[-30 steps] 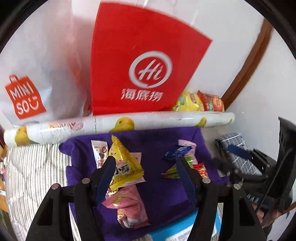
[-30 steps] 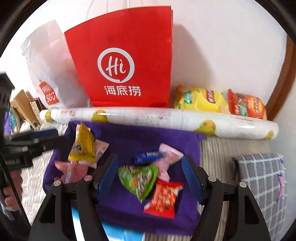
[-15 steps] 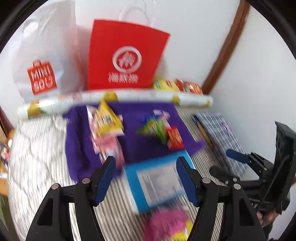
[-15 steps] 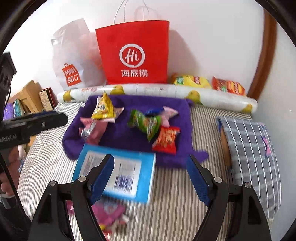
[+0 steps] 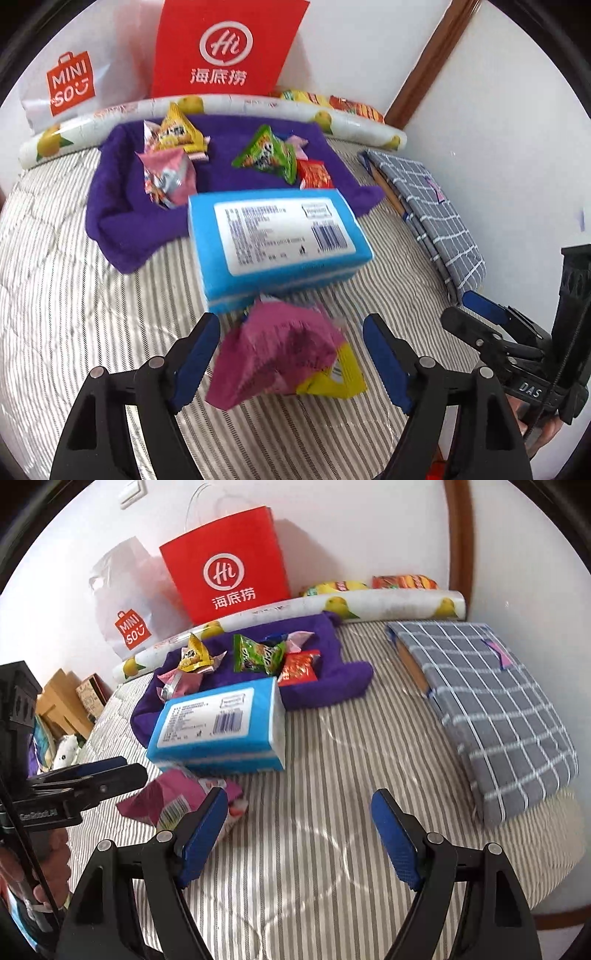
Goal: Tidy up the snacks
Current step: 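Grasp the pink snack bag beside the blue tissue box with the left gripper, then reach the right gripper to the white strawberry candy packet and grasp it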
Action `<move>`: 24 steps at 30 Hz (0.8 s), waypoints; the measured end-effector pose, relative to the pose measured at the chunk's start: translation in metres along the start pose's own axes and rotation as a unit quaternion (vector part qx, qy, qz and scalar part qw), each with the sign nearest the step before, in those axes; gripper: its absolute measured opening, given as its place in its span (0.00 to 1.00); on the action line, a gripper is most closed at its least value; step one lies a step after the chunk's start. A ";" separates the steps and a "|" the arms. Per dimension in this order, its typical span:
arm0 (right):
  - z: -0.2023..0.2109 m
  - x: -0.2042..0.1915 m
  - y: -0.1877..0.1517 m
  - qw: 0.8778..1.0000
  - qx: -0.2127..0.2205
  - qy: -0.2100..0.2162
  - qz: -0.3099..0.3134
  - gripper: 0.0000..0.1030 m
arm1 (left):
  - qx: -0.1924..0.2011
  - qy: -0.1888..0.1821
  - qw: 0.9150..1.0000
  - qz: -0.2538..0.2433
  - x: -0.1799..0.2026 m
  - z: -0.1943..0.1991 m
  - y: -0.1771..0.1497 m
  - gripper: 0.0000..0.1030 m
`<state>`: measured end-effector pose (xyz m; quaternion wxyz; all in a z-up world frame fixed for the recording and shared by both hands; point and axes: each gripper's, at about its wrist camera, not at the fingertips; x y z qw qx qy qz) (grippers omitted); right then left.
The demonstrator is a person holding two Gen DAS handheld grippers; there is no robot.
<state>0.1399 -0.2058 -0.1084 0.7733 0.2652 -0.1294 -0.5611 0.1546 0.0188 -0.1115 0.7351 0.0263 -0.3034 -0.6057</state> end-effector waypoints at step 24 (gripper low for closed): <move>-0.017 -0.005 -0.033 1.000 -0.015 -0.002 0.007 0.77 | -0.012 0.016 1.000 -0.010 -0.003 -0.033 -0.007 0.56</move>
Point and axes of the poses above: each gripper's, at about its wrist camera, not at the fingertips, and z roughly against the way its jaws point, x to its right, y to its top, and after that the axes turned 13 degrees about z, right-handed
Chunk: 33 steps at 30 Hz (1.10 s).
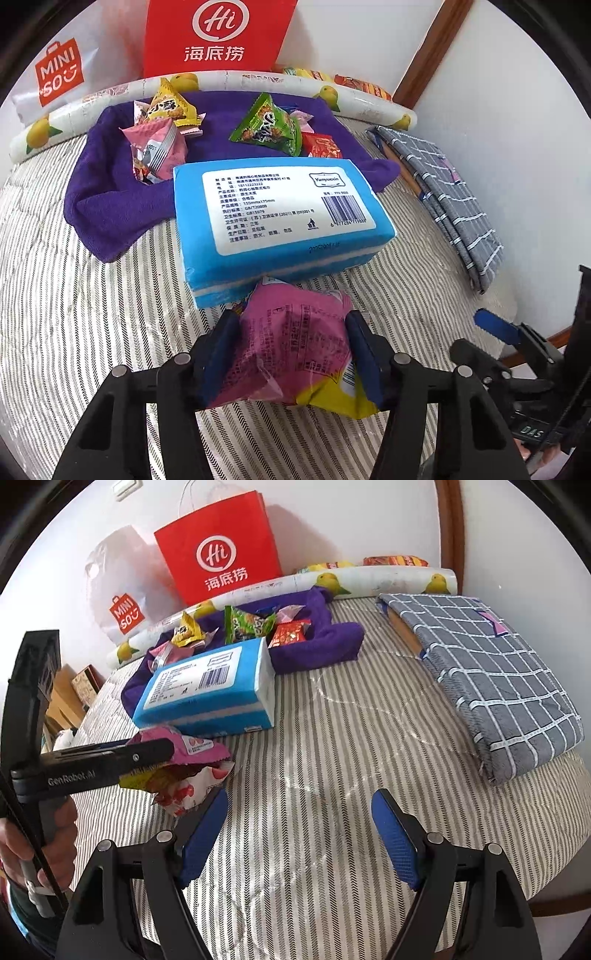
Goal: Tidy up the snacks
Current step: 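Reach the right gripper to the white strawberry candy packet and grasp it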
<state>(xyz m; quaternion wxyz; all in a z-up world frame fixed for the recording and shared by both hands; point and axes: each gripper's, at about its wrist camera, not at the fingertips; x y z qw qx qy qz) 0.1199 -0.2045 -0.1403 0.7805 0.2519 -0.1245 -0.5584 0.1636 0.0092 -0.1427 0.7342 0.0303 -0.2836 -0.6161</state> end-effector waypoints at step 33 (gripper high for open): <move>-0.070 -0.086 0.012 0.996 -0.047 0.071 0.006 0.77 | 0.080 -0.025 0.993 0.088 -0.104 0.077 0.000 0.55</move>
Point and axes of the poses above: each gripper's, at about its wrist camera, not at the fingertips, and z roughly against the way its jaws point, x to its right, y to its top, and after that the axes turned 13 degrees about z, right-handed
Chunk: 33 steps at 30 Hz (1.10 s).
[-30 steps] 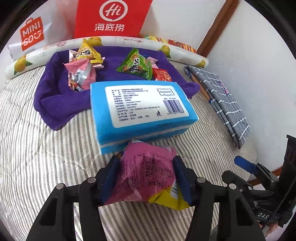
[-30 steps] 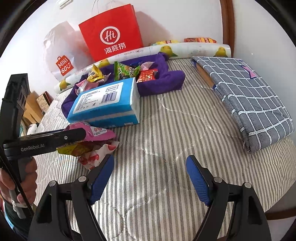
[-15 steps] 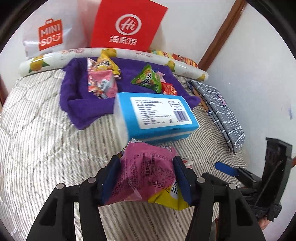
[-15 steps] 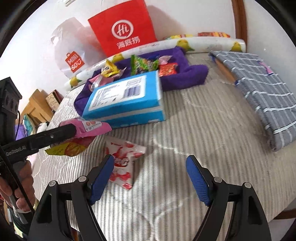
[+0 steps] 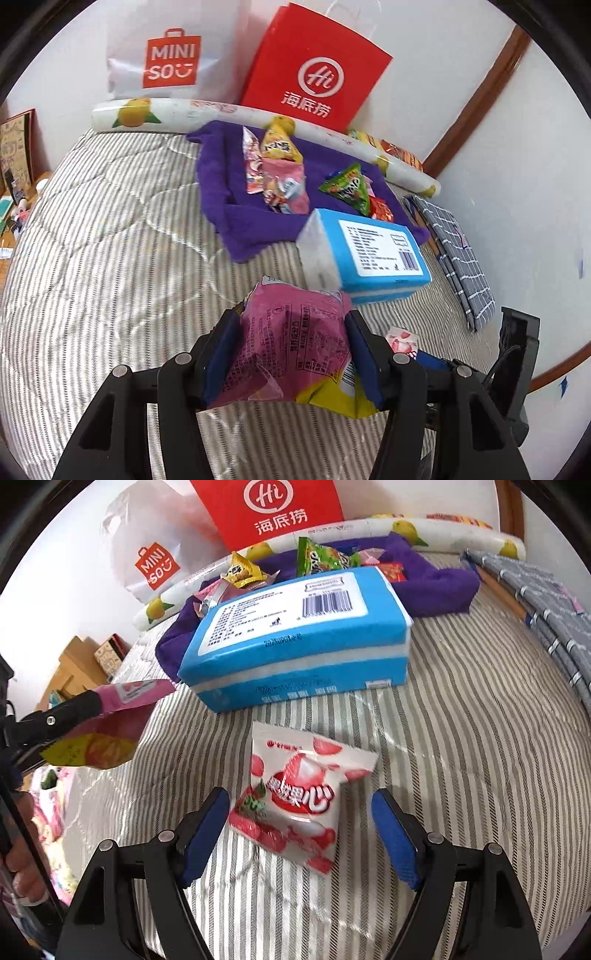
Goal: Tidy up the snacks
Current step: 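Reach the right gripper to the white strawberry candy packet and grasp it, then carry the strawberry packet over the towel with right while left carries the pink bag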
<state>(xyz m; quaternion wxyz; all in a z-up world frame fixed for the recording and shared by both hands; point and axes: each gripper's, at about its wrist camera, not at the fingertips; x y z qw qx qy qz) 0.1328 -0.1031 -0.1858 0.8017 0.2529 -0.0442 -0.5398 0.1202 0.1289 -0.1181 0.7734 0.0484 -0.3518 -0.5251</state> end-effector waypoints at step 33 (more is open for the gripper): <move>-0.010 -0.022 -0.008 0.987 0.044 -0.104 0.116 0.56 | -0.006 0.024 1.000 0.010 -0.012 -0.013 -0.010 0.55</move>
Point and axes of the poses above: each gripper's, at about its wrist camera, not at the fingertips, and z roughly against the way its jaws point, x to its right, y to its top, and after that the axes turned 13 degrees about z, right-handed
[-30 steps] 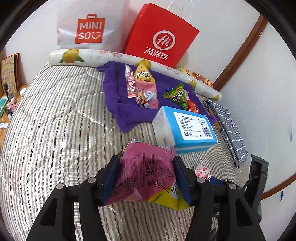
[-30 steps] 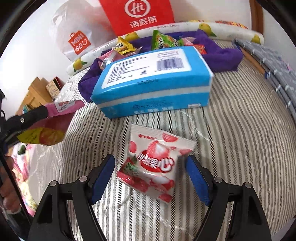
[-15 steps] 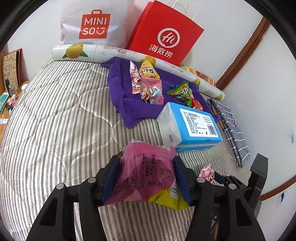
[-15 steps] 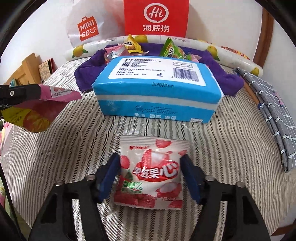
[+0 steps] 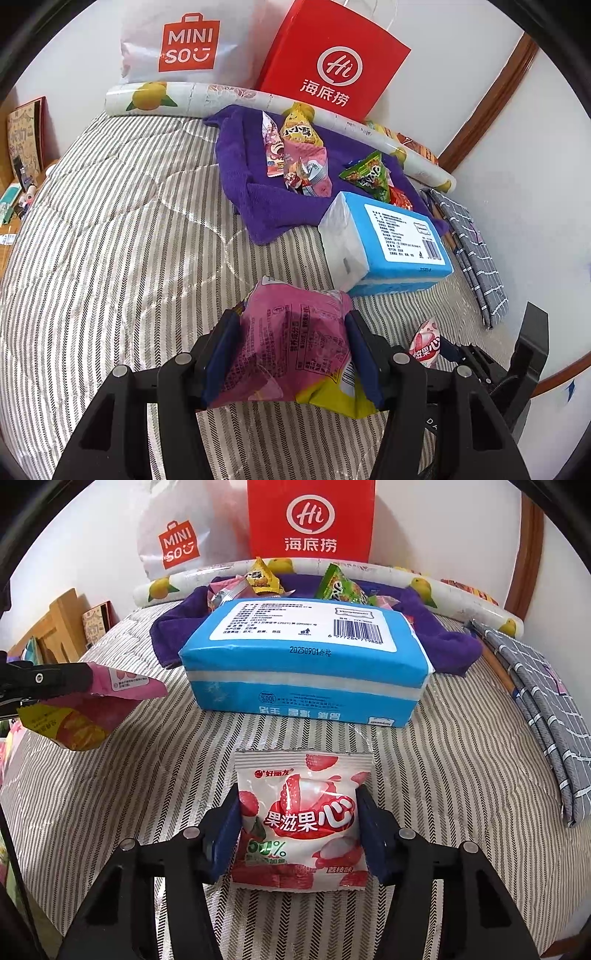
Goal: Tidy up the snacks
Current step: 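Carry the strawberry packet over the towel with right while left carries the pink bag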
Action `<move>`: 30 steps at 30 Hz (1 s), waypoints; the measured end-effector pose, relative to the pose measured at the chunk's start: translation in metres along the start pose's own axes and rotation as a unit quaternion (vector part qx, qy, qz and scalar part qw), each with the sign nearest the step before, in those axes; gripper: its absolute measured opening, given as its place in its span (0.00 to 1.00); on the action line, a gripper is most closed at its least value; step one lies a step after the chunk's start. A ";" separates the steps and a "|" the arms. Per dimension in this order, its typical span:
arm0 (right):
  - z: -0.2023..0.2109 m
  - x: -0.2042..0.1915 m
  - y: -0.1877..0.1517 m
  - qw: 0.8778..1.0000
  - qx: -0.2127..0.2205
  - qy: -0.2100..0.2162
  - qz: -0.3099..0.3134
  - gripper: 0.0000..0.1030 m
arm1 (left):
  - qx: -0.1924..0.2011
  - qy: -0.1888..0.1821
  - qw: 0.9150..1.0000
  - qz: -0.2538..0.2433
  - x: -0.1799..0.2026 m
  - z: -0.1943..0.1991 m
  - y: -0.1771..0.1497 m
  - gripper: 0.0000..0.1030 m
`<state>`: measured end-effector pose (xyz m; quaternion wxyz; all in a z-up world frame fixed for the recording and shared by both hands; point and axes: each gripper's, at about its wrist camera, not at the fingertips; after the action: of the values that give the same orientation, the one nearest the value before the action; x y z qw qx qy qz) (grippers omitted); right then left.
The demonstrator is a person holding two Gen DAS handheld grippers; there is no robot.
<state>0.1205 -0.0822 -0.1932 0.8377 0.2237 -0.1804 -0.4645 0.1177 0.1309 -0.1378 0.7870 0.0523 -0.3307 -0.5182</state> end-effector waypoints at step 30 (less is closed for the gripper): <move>0.075 0.063 0.037 0.998 0.053 0.012 -0.041 0.53 | 0.021 -0.021 0.999 -0.035 0.061 0.028 0.021 0.55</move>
<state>0.1399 -0.1347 -0.1048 0.8069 0.2804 -0.1851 -0.4859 0.1324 0.0962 -0.0788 0.7600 0.0696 -0.3563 -0.5391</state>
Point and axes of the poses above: each gripper's, at about its wrist camera, not at the fingertips, and z roughly against the way its jaws point, x to its right, y to its top, and after that the axes turned 13 degrees about z, right-handed
